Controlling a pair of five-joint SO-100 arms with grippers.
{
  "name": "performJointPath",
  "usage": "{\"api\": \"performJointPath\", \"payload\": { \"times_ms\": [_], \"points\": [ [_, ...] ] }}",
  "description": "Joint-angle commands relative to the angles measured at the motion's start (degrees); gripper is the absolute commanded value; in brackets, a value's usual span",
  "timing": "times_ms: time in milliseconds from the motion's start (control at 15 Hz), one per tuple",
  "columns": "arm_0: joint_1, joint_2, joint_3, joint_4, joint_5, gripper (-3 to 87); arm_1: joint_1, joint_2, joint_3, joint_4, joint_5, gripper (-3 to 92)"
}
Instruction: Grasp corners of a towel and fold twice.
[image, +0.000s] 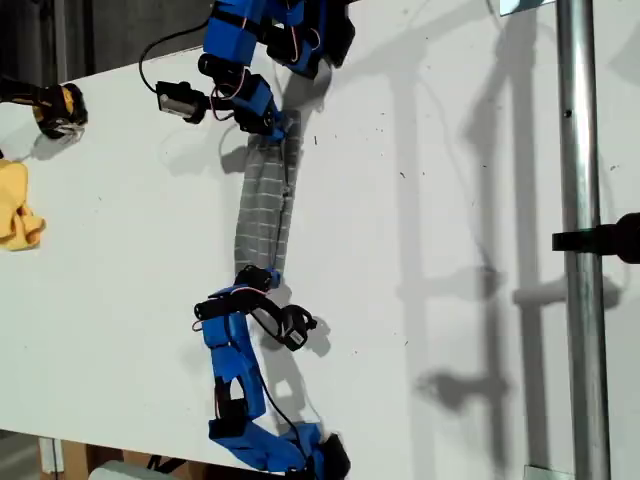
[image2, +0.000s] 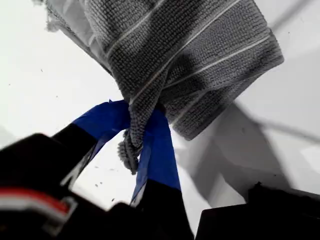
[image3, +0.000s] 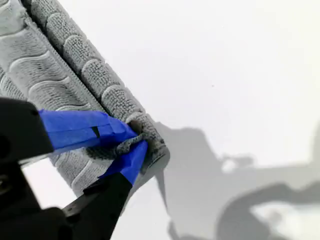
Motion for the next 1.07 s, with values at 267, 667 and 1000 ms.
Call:
{"api": "performJointPath", "payload": {
  "times_ms": [267, 667, 1000],
  "points": [
    [-3.43, 13.71, -4.13, 11.34, 2.29, 25.8, 1.67, 6.33, -18.63, 13.45, -1.14, 15.7],
    [-1.93, 42.54, 11.51, 15.21, 1.67, 30.0, 3.87, 13.18, -35.16, 33.93, -0.53, 38.4],
    [-0.26, 76.82, 56.78, -1.85, -4.83, 28.9, -10.28, 17.84, -32.52, 42.28, 19.16, 35.3]
  ]
}}
